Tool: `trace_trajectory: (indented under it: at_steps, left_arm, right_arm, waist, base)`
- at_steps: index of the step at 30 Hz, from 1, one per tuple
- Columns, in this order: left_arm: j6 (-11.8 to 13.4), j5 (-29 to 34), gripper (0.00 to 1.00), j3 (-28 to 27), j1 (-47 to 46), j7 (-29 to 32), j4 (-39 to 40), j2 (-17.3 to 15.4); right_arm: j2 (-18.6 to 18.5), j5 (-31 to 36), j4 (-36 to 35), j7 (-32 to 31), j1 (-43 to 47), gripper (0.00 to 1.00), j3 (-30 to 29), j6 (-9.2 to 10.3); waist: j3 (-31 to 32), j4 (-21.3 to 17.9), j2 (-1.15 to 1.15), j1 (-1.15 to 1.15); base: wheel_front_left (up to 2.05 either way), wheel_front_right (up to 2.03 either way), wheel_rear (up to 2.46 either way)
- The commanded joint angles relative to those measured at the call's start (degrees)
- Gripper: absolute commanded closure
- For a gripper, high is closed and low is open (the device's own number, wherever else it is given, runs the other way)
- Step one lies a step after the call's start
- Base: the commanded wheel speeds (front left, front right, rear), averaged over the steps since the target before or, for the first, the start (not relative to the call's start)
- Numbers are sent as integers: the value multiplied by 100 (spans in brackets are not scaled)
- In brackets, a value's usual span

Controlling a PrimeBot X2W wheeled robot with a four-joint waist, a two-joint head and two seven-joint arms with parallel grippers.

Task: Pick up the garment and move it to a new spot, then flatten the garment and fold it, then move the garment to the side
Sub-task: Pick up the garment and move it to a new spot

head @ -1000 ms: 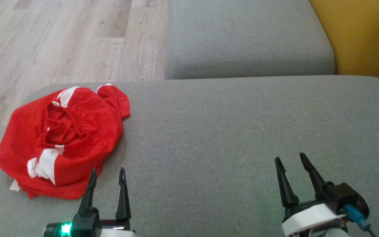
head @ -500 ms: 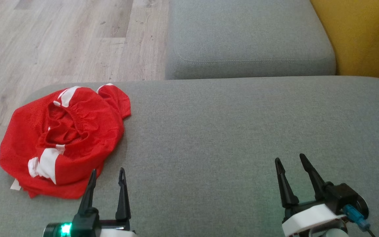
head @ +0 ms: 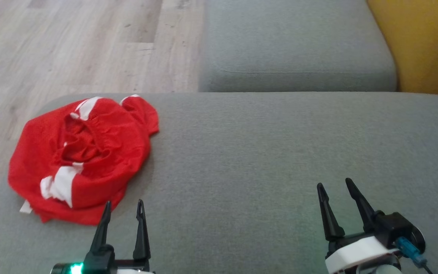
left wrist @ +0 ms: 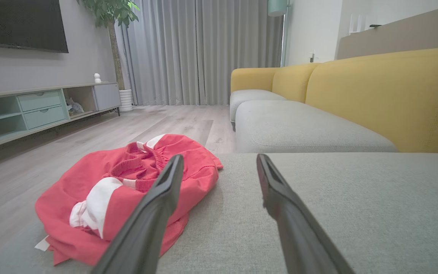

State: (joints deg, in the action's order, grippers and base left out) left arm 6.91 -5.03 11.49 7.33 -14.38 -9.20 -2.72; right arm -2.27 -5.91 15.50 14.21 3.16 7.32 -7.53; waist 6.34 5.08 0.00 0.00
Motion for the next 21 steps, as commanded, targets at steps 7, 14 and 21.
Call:
trace_trajectory:
  at_steps: [7, 14, 21]
  left_arm:
    - [32, 58, 0, -183, -257, -62, 144, -16]
    - [54, 74, 0, -206, -274, -62, 170, -16]
    - [109, -19, 0, -331, -383, -62, 360, -16]
  right_arm:
    - [-61, 23, -201, 79, -131, 0, 155, 4]
    - [-61, 28, -216, 79, -143, 0, 97, 4]
    - [-61, 162, -209, 79, -209, 0, 71, 4]
  waist:
    - [-27, 756, 0, 0]
    - [-107, 1617, 0, 0]
    - [-420, 2243, 0, 0]
  base:
    - [0, 0, 0]
    - [0, 0, 0]
    - [0, 0, 0]
